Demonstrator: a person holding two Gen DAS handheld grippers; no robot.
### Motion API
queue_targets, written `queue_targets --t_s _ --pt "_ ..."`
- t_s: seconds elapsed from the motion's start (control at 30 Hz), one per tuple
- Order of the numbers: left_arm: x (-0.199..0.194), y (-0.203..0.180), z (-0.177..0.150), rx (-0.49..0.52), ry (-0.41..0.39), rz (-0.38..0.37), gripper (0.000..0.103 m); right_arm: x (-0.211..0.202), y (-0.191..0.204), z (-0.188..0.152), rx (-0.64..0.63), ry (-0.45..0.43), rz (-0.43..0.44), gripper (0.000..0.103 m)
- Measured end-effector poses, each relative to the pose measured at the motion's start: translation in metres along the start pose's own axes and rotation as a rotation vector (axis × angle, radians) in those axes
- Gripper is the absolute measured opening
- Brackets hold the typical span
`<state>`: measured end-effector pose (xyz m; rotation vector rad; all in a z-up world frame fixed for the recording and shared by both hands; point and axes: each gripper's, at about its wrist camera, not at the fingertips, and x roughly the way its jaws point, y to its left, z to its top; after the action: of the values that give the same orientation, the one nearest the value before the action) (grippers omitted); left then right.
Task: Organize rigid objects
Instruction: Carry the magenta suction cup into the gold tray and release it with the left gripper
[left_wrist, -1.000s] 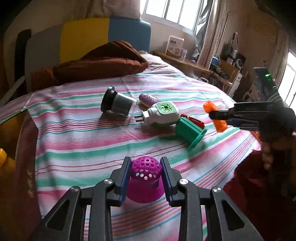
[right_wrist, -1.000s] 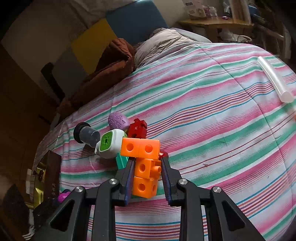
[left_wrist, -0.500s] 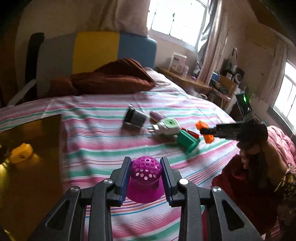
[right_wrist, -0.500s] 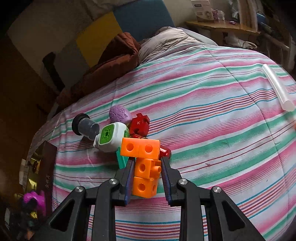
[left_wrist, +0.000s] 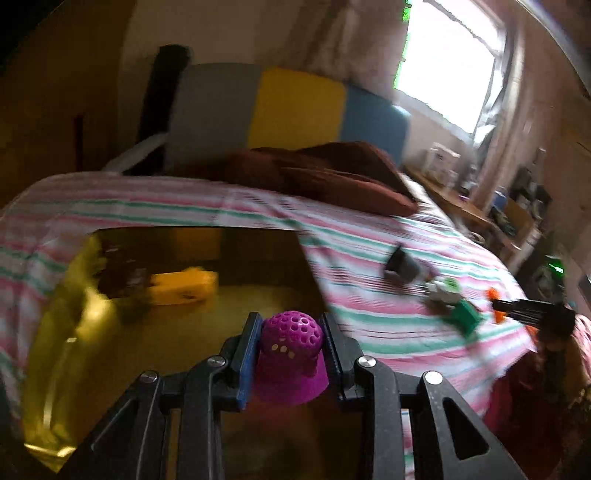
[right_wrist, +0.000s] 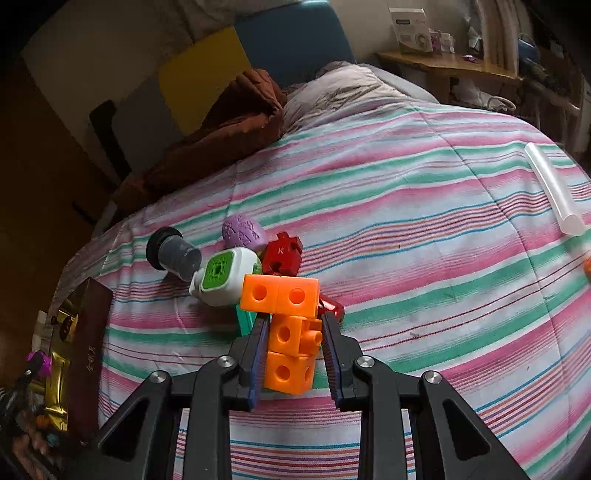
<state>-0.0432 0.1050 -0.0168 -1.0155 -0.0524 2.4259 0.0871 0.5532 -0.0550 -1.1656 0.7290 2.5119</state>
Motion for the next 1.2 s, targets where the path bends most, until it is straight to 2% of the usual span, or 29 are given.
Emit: queue_targets --t_s 0.1,0.3,0.5,0.9,0.97,1.07,1.2 --pt "0.005 0.036 0.002 -0.051 0.024 0.08 0.032 -0.006 -0.002 0.002 0.014 -0.031 0.014 0.028" --pt "0.02 0.095 0.004 -0.126 0.088 0.19 0.032 -0.009 -0.001 0.004 0.016 -0.052 0.012 0.028" --pt "0.036 0.124 0.007 -0.131 0.145 0.267 0.032 -0.009 0.002 0.003 -0.006 -0.051 -0.002 0.028" --pt "0.042 0.143 0.009 -0.186 0.168 0.302 0.033 -0.006 0.0 0.003 -0.006 -0.042 -0.015 0.028" --pt "0.036 0.144 0.007 -0.211 0.155 0.308 0.033 -0.006 0.0 0.003 -0.01 -0.041 -0.017 0.028" --pt "0.013 0.135 0.004 -0.231 0.064 0.306 0.039 -0.006 0.0 0.003 -0.014 -0.041 -0.016 0.028" --pt "-0.006 0.121 -0.008 -0.228 0.001 0.291 0.039 -0.007 0.003 0.002 -0.033 -0.047 -0.017 0.028"
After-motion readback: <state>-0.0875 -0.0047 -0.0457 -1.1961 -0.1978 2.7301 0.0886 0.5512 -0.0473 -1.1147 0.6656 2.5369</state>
